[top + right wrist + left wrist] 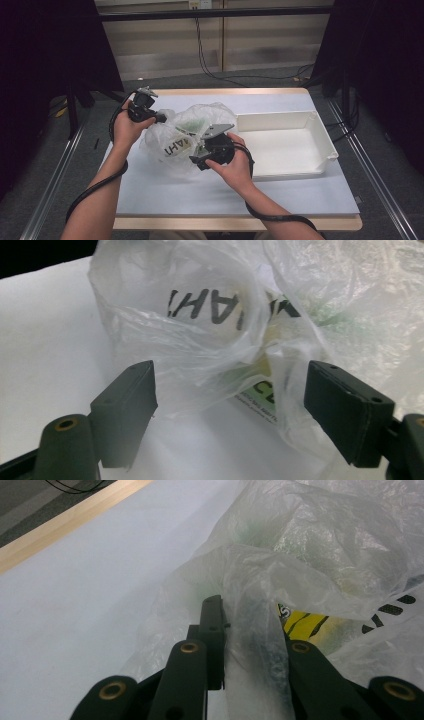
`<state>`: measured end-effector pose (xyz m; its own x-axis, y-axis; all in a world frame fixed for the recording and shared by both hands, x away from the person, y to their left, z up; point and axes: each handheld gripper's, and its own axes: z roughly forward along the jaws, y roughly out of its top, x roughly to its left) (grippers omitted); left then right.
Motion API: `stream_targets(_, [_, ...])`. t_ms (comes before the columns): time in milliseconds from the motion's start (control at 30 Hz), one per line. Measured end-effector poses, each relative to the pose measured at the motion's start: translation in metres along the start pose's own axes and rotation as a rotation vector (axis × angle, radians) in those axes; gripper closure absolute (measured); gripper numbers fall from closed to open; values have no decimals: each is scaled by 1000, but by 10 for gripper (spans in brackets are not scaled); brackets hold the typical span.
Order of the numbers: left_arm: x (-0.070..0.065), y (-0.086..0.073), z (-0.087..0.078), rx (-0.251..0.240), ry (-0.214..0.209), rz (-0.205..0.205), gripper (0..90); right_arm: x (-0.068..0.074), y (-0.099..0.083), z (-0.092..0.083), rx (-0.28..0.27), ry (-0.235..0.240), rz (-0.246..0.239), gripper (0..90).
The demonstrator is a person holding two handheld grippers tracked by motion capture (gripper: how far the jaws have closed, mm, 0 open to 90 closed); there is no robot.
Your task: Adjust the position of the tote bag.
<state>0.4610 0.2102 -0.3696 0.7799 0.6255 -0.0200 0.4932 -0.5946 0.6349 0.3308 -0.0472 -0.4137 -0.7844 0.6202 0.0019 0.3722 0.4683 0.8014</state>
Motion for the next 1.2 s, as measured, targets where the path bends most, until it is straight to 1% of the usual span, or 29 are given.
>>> stream_targets(67, [-1,-1,0,-8,6,-9,790,-2,0,0,-2,-4,8,202])
stream_targets(133, [0,-1,-1,-6,9,-3,791,-5,-1,0,1,-9,17,202])
stream_targets(167, [0,-2,-1,-6,7,-9,791,-6,0,0,1,-11,21,204])
stream_targets(200, [1,-2,-2,-2,8,-1,790,-7,-1,0,-1,-18,21,208])
stream_targets(233, [1,-2,-1,-4,6,-12,791,-8,0,1,2,-17,21,213])
stream_targets(300, [1,-3,-1,-6,2,-12,791,-11,-1,5,4,-16,25,232])
stream_targets(333, [2,-3,-1,-1,2,-3,791,-12,-1,7,7,-19,28,251])
stream_targets(367, [2,-4,-1,-6,3,-5,791,-14,-1,9,13,-16,25,297])
stream_targets(400, [3,-4,-1,-6,-1,4,791,-14,0,11,11,-6,29,337])
stream_targets(433, [2,-5,0,-12,-8,-11,791,-15,0,14,8,-1,25,357])
stream_targets(467, [4,-5,-1,4,-8,10,791,-16,0,16,14,1,26,384])
stream_targets(500, [4,-6,0,0,-10,1,791,-16,1,18,19,10,24,428])
stream_targets(533, [5,-6,0,-6,-8,-2,791,-16,1,21,30,21,22,503])
stream_targets(567, [4,-7,1,-11,-11,-17,791,-15,1,22,37,23,25,552])
stream_targets(600, [4,-7,1,-9,-10,-12,791,-14,1,25,42,35,15,626])
stream_targets(667, [4,-7,1,-6,-10,-12,791,-11,0,27,53,47,19,687])
stream_targets(700, [4,-7,1,-5,-7,-7,791,-10,-1,28,58,56,20,734])
stream_targets(733, [4,-7,1,-12,-5,-12,793,-9,-2,30,61,75,28,793])
stream_targets(767, [3,-7,0,-23,1,-17,796,-7,-4,30,63,82,35,836])
stream_targets(833, [3,-7,1,-31,-1,-16,800,-4,-9,30,76,99,45,852])
stream_targets(867, [3,-7,1,-23,-6,-13,800,-2,-12,30,80,110,50,861])
stream_targets(900, [3,-7,2,-22,-2,-15,802,1,-17,31,88,124,52,864])
stream_targets(933, [2,-7,3,-36,1,-31,805,3,-22,31,93,132,61,865])
stream_targets(967, [2,-7,3,-31,6,-25,808,5,-27,31,95,147,70,867])
stream_targets(1000, [2,-7,4,-33,6,-37,810,7,-30,32,98,154,82,869])
stream_targets(1033, [3,-7,5,-34,5,-31,810,11,-36,32,108,160,71,871])
stream_targets(1067, [2,-7,6,-32,7,-37,811,14,-40,33,118,163,73,873])
stream_targets(1133, [3,-7,8,-29,13,-29,813,18,-46,33,129,179,71,874])
stream_targets(1200, [3,-7,10,-25,15,-32,819,22,-52,32,140,194,75,878])
